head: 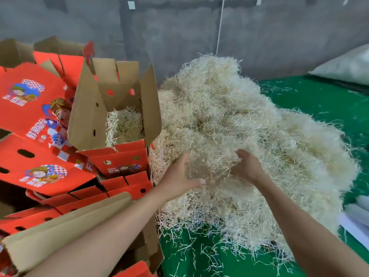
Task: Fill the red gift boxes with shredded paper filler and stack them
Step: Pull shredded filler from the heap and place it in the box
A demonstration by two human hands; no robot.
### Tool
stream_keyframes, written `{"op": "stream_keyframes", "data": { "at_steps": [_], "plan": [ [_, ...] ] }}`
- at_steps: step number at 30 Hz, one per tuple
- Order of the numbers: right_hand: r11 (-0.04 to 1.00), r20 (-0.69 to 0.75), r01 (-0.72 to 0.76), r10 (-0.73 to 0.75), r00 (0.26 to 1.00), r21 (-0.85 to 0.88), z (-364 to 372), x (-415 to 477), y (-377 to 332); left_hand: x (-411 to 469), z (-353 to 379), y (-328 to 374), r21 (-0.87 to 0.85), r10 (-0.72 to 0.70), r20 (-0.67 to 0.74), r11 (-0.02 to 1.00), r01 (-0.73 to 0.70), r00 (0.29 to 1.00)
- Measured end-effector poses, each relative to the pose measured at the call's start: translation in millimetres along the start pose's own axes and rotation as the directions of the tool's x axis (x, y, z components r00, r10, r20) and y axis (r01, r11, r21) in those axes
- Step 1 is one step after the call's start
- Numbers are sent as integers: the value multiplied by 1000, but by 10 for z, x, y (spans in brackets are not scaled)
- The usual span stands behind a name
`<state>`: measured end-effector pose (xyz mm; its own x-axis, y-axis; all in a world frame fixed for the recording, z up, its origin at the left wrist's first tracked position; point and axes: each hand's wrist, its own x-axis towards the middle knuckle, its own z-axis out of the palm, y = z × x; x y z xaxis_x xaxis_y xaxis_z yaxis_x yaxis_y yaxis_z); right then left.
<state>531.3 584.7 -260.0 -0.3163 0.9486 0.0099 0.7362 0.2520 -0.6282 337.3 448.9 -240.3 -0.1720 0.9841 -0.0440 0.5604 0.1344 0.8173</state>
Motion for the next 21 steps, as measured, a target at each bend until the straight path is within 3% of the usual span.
{"op": "stream_keyframes", "data": {
  "at_steps": [3,5,7,9,11,13,14,16,17,19,21],
  "plan": [
    [974,-40,193,-189,981,120,-26,-56,-391,157,70,177,-388,-183,93,898,205,979],
    [939,-57,308,-303,951,155,46,-187,-618,282,86,265,-640,-307,220,671,374,926],
    [895,-27,348,-355,934,277,147,-334,-785,372,94,296,-772,-365,341,416,480,866],
    [867,145,317,-395,907,384,189,-407,-861,404,103,237,-795,-460,328,337,504,825],
    [864,281,278,-415,865,420,57,-347,-796,428,90,113,-772,-593,173,414,482,786],
    [833,186,248,-380,906,495,-200,-173,-660,429,10,-14,-693,-674,-5,535,483,739],
    [850,78,281,-349,934,446,-333,-64,-575,425,-47,-62,-669,-679,-43,564,483,733],
    [936,-28,317,-317,948,151,-489,130,-422,383,-147,-83,-658,-613,-55,616,434,788],
    [949,35,307,-310,950,64,-487,190,-371,352,-185,-57,-658,-570,-55,638,400,820],
    [959,310,263,-284,908,106,-326,181,-343,282,-242,54,-646,-502,-4,661,381,865],
    [978,591,149,-205,780,143,-56,69,-363,268,-284,123,-669,-454,78,636,385,887]
  ]
}}
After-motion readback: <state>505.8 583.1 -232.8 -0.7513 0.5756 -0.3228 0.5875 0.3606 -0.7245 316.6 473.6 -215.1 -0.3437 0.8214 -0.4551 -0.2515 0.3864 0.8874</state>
